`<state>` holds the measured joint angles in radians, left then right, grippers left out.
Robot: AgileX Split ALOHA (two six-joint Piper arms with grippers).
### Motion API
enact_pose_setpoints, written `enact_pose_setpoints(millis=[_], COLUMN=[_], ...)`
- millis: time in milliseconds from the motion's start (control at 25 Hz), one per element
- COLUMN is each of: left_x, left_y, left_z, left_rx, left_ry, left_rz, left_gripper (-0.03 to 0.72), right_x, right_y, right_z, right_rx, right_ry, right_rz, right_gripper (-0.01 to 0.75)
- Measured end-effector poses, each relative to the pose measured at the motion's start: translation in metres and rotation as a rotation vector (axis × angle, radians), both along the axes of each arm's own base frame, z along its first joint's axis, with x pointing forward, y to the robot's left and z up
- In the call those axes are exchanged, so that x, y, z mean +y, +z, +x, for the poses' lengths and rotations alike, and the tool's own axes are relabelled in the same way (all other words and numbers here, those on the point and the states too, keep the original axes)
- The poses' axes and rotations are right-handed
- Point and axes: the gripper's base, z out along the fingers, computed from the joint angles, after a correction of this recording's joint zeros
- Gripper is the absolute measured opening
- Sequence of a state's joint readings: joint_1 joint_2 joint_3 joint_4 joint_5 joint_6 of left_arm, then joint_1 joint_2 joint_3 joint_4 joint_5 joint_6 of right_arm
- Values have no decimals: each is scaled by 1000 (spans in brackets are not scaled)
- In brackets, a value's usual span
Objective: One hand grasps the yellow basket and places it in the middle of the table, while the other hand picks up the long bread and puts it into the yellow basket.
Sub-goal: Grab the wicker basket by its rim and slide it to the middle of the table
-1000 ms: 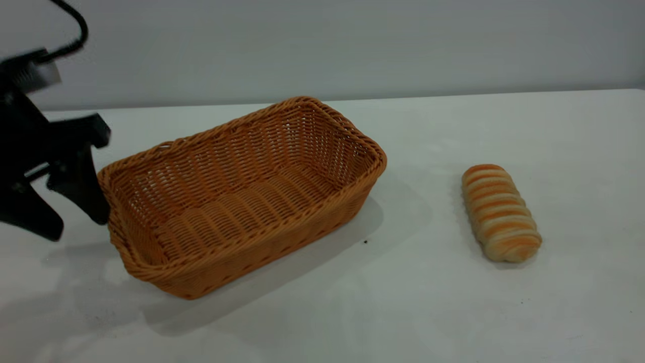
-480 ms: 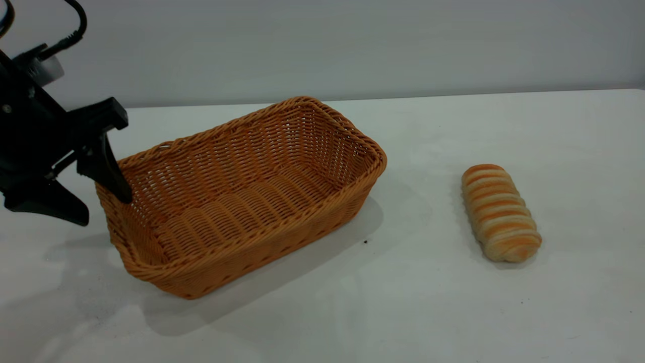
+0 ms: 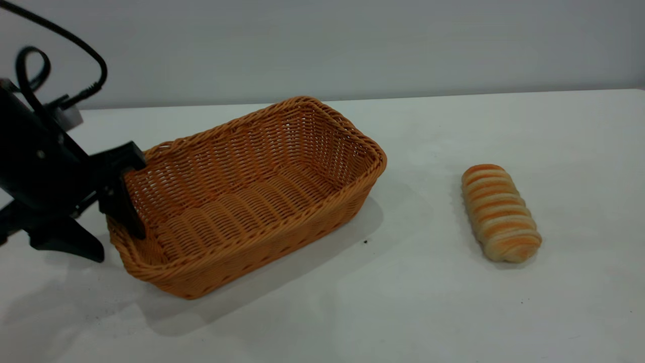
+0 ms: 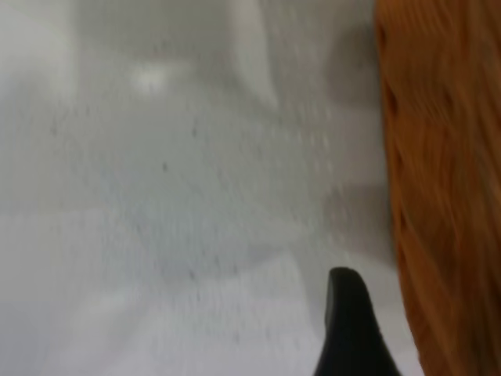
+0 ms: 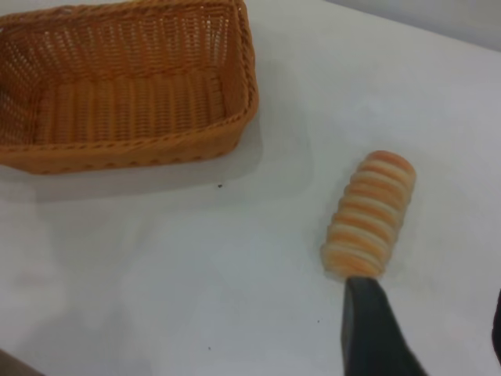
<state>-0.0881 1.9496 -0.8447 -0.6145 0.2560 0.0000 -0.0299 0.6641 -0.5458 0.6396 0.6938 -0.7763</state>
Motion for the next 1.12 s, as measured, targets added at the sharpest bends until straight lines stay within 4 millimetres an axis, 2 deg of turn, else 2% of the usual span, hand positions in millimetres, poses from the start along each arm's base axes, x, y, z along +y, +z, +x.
enact_pose_setpoints(millis=[160,240,280,400,440,800,920,1120], left_x=[0,-1,-2,-4,-4,-6,-10,-20], left_y=[-17,-22,-23,-22,-22,-20,-13,15], left_z=[2,3,4,6,7,11,27,58], left_rx=[1,1,-2,-17,-21,-29,-60,-119], left_ry=[10,-2,-1,-4,16,9,-47,-193], left_rz=[-2,-7,-14,-30,-36,-49,-72,-118], left_gripper=[500,451,407,155,95,98,98,98], right_x=[0,0,0,0,0,0,0,0], right_y=[0,0,0,0,0,-1,-1,-1], right_z=[0,0,0,0,0,0,0,0], right_rx=[0,0,0,1,2,6,6,6], right_ry=[0,0,0,1,1,4,4,4], right_rz=[0,0,0,0,0,-6,-7,-7], right_gripper=[415,415,415,415,415,415,415,415])
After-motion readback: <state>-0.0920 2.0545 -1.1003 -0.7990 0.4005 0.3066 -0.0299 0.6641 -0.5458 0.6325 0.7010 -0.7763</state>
